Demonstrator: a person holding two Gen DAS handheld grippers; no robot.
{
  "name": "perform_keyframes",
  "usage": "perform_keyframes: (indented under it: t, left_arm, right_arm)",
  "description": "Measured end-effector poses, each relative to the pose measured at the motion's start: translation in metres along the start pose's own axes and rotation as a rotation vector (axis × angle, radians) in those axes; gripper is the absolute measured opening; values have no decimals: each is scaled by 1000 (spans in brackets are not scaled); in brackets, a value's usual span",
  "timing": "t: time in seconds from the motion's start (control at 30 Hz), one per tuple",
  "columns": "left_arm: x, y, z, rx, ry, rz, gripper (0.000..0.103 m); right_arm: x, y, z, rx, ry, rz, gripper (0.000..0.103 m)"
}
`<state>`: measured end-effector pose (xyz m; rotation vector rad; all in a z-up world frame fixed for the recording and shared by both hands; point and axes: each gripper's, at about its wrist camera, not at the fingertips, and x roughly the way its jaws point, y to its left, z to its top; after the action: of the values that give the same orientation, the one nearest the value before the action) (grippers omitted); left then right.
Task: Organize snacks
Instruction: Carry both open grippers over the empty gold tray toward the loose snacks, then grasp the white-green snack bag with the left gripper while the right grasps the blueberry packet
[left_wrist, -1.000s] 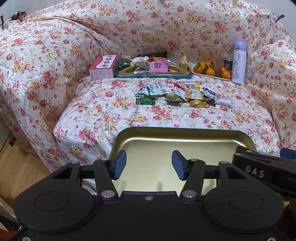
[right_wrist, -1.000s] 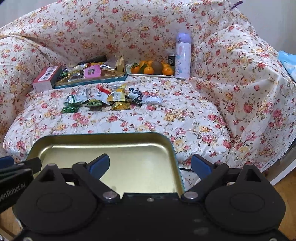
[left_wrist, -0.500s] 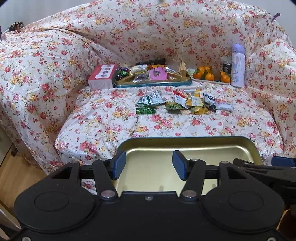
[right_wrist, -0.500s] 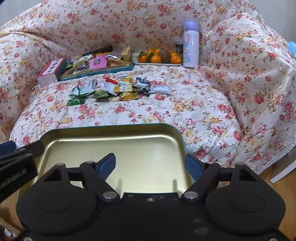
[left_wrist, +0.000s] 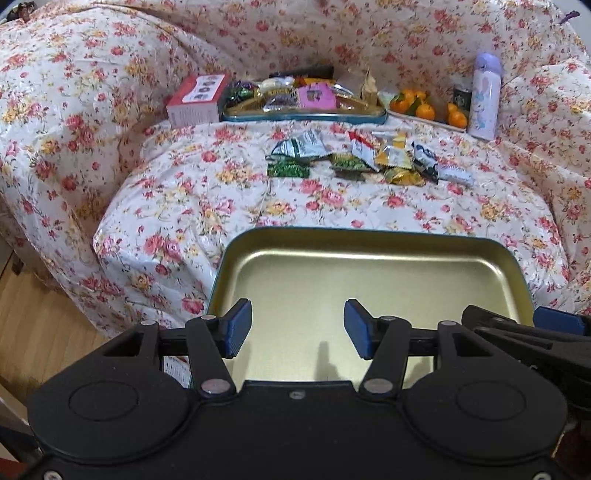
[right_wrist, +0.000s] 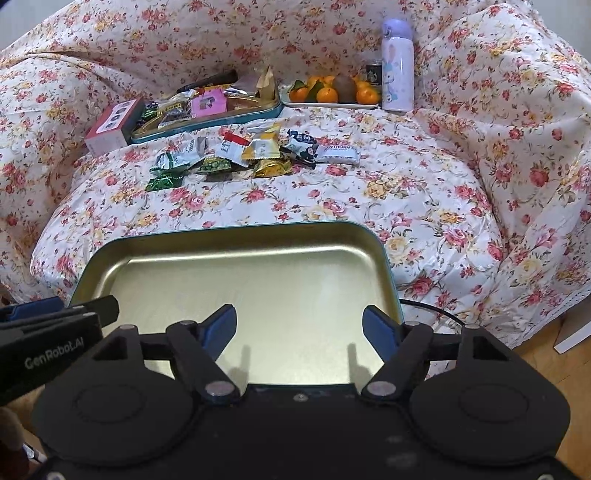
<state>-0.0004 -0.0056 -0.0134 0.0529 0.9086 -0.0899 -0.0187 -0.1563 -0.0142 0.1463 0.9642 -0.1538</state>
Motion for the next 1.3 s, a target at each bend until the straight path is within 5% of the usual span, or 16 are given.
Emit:
perform_keyframes:
  t: [0.6, 1.3]
  left_arm:
    - [18, 18, 31, -38, -29, 18, 59]
    - [97, 25, 99, -21, 24, 43, 59]
  right_arm:
    - [12, -3, 23, 25, 29, 72, 76]
    - [79, -23, 97, 121, 52, 85, 76]
